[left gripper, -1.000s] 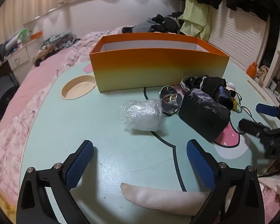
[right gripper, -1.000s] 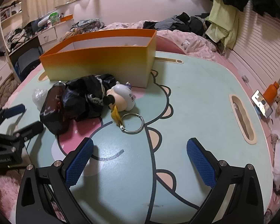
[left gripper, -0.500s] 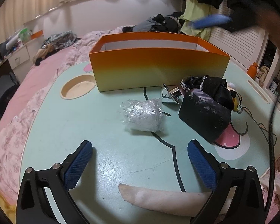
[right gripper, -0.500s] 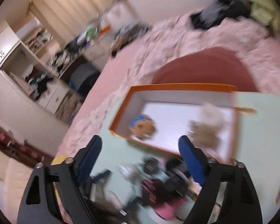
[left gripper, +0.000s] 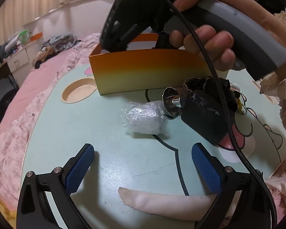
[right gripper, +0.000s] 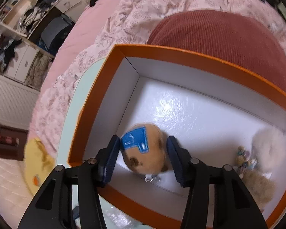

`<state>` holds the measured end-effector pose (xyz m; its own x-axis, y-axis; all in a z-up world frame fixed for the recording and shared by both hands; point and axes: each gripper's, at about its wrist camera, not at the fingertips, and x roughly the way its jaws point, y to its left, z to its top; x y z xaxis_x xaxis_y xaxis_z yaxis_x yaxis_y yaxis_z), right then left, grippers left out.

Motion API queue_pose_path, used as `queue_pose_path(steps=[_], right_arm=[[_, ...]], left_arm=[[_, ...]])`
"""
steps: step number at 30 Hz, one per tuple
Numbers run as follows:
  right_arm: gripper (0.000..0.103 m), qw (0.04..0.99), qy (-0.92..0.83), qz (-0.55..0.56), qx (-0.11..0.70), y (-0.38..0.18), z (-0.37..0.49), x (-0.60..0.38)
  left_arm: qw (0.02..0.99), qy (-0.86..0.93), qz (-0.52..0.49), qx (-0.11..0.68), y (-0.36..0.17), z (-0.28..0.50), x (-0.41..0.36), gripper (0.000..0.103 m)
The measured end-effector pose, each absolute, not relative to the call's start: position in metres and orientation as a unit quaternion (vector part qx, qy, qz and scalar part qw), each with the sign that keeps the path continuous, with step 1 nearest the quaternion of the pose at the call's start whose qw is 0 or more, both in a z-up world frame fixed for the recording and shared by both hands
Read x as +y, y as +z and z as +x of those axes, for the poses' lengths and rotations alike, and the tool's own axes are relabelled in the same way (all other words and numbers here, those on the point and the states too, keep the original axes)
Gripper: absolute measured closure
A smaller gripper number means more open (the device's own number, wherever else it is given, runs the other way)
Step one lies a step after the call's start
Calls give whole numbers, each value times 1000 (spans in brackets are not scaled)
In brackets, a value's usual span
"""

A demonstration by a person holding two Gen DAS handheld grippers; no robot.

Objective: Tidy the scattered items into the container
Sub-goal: 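Reach into the box and grasp the brown bear plush with the right tool, then lift the bear plush out and place it on the table beside the figurine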

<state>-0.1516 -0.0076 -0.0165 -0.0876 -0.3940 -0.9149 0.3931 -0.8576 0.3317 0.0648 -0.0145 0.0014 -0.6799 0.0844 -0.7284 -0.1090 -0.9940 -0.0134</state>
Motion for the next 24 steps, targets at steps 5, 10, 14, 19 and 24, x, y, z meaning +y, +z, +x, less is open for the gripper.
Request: queue_pose_path(steps=[5,10,14,19,24], right_arm=[[65,249,-774,583,16,5,-145,4],[65,265,-824,499,-48,69,-114,69],[64,275,-852,442,-53,99,-58,116],[64,277,-834,475,-52,62,-13,142],[64,243,-825,504,-77,14,6,149]], left_arm=[[52,917,-396,17,2,65,-13,1],[53,916,-399,11,1,65,-13,1],[53,915,-399,11,0,66,-14,1],[53,915,-399,12,1,66,-14,1],[53,915,-399,12,0,66,-14,1]])
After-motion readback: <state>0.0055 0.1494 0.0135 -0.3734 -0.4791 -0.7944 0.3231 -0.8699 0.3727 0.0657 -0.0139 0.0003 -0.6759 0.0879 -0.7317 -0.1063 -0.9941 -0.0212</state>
